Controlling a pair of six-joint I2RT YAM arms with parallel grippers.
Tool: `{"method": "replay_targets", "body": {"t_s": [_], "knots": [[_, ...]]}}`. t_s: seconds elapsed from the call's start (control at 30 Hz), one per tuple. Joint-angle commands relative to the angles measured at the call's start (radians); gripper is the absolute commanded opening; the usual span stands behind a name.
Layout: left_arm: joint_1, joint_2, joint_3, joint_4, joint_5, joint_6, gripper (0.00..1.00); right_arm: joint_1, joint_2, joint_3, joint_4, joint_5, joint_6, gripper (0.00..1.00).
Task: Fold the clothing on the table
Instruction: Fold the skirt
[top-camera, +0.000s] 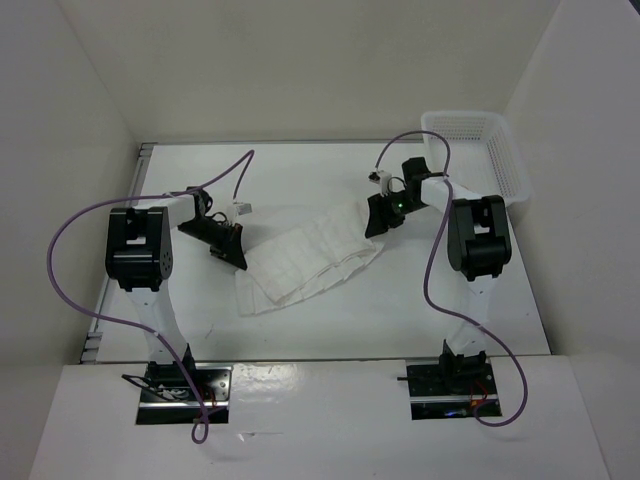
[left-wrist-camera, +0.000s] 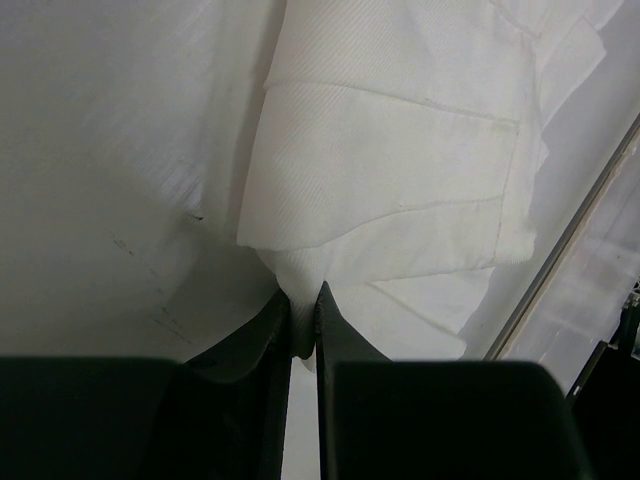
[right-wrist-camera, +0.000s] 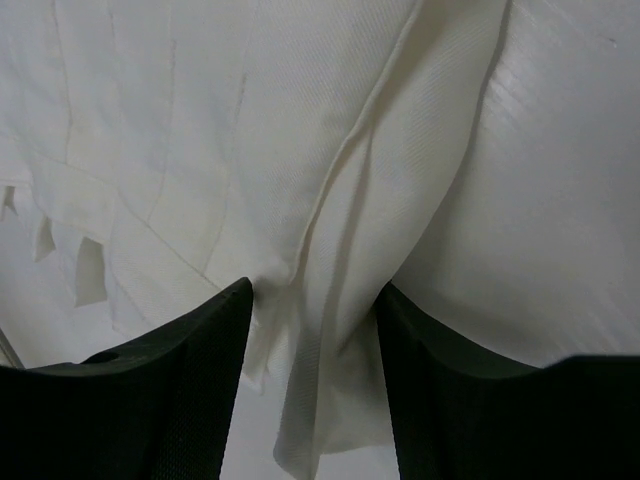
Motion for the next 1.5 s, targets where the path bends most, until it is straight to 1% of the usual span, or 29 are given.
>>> {"method": "replay_targets", "body": {"t_s": [0.0, 0.07, 0.43, 0.63, 0.67, 0.7, 0.73, 0.83, 0.87, 0.9, 0.97, 1.0, 1.13, 1.17, 1.23, 1.3, 1.33, 1.47], "knots": [[-0.005, -0.021, -0.017, 0.053, -0.074, 0.036, 0.00, -0.008, -0.011, -0.035, -0.098, 0.029, -0.032, 0.58], [-0.005, -0.021, -0.017, 0.053, -0.074, 0.036, 0.00, -0.008, -0.001, -0.035, -0.127, 0.020, -0.055, 0.55], [-0.005, -0.030, -0.017, 0.053, -0.074, 0.027, 0.00, -0.008, -0.001, -0.035, -0.169, -0.023, -0.082, 0.56], [-0.005, -0.039, -0.017, 0.053, -0.074, 0.027, 0.00, 0.022, -0.001, -0.044, -0.178, -0.023, -0.083, 0.54], [-0.005, -0.039, -0.017, 0.053, -0.074, 0.027, 0.00, 0.022, -0.001, -0.044, -0.178, -0.023, -0.083, 0.51], [-0.005, -0.039, -0.017, 0.053, -0.074, 0.027, 0.00, 0.031, -0.001, -0.044, -0.178, -0.023, -0.083, 0.51], [-0.005, -0.039, -0.026, 0.053, -0.074, 0.027, 0.00, 0.042, -0.001, -0.044, -0.178, -0.023, -0.083, 0.49], [-0.005, -0.049, -0.026, 0.062, -0.074, 0.027, 0.00, 0.055, -0.001, -0.044, -0.178, -0.014, -0.073, 0.39], [-0.005, -0.049, -0.026, 0.062, -0.074, 0.027, 0.00, 0.065, -0.001, -0.044, -0.178, -0.014, -0.073, 0.35], [-0.005, -0.049, -0.026, 0.062, -0.074, 0.017, 0.00, 0.065, -0.001, -0.044, -0.178, -0.003, -0.073, 0.27], [-0.005, -0.049, -0.036, 0.071, -0.074, 0.017, 0.00, 0.074, -0.001, -0.044, -0.168, 0.007, -0.063, 0.20], [-0.005, -0.058, -0.036, 0.071, -0.083, 0.017, 0.00, 0.074, -0.001, -0.044, -0.168, 0.026, -0.052, 0.14], [-0.005, -0.058, -0.036, 0.081, -0.083, -0.006, 0.00, 0.074, -0.032, -0.035, -0.129, 0.109, -0.017, 0.08], [-0.005, -0.058, -0.036, 0.081, -0.083, -0.006, 0.00, 0.074, -0.032, -0.018, -0.129, 0.130, -0.001, 0.08], [-0.015, -0.058, -0.027, 0.081, -0.083, -0.018, 0.00, 0.074, -0.053, 0.019, -0.129, 0.188, 0.009, 0.04], [-0.027, -0.058, -0.016, 0.090, -0.092, -0.044, 0.00, 0.087, -0.069, 0.066, -0.138, 0.228, 0.020, 0.02], [-0.027, -0.058, -0.016, 0.100, -0.102, -0.044, 0.00, 0.087, -0.084, 0.083, -0.138, 0.273, 0.020, 0.01], [-0.057, -0.035, 0.026, 0.110, -0.088, -0.105, 0.00, 0.142, -0.115, 0.165, -0.160, 0.411, 0.034, 0.00]]}}
